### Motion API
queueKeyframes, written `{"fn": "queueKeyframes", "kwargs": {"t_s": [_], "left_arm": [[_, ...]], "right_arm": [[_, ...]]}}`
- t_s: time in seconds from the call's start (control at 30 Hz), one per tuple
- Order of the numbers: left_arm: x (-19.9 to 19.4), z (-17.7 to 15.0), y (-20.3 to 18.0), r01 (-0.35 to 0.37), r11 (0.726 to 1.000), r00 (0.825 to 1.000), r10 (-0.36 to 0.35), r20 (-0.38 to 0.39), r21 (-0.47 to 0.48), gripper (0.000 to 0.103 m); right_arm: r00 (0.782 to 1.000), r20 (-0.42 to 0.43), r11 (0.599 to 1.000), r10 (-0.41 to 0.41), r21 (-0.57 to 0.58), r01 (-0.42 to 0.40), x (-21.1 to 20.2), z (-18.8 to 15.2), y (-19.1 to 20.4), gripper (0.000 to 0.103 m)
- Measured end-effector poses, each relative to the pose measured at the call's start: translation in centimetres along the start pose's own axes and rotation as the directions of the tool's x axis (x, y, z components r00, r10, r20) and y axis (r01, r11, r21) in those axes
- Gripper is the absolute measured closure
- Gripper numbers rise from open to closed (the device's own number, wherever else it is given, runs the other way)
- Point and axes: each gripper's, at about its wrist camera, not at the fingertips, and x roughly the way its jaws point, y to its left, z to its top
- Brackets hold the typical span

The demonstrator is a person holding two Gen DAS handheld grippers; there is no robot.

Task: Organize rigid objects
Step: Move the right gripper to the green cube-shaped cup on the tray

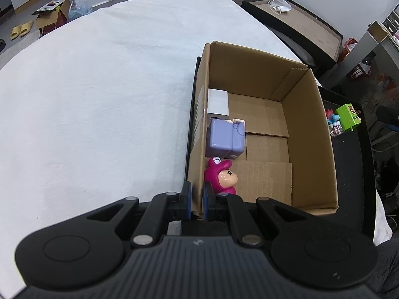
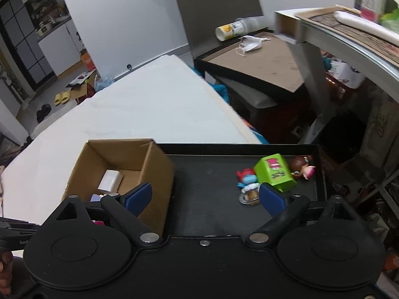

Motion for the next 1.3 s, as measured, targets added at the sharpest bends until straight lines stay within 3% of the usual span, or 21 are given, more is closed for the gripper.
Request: {"fn": "queueKeyframes", "kwargs": {"t_s": [0.63, 0.87, 1.3], "left_arm": [[0.0, -0.1, -0.5, -0.033, 0.999, 0.999, 0.033, -0.008, 0.003, 0.095], [-0.1, -0.1, -0.6, -0.04, 0.999, 0.999, 0.04, -0.01, 0.001, 0.095], [0.3, 0.0, -0.8, -0.054, 0.999, 0.998, 0.054, -0.022, 0.0, 0.095]], "right_arm": [[0.999, 0.007, 0.994, -0.032, 0.107, 0.031, -0.4, -0.6, -5.9, 0.01], [0.997, -0.018, 0.995, -0.07, 0.064, 0.071, 0.3, -0.5, -6.9, 0.01], [0.998, -0.02, 0.988, -0.067, 0.138, 0.069, 2.2, 0.0, -8.5, 0.01]]}}
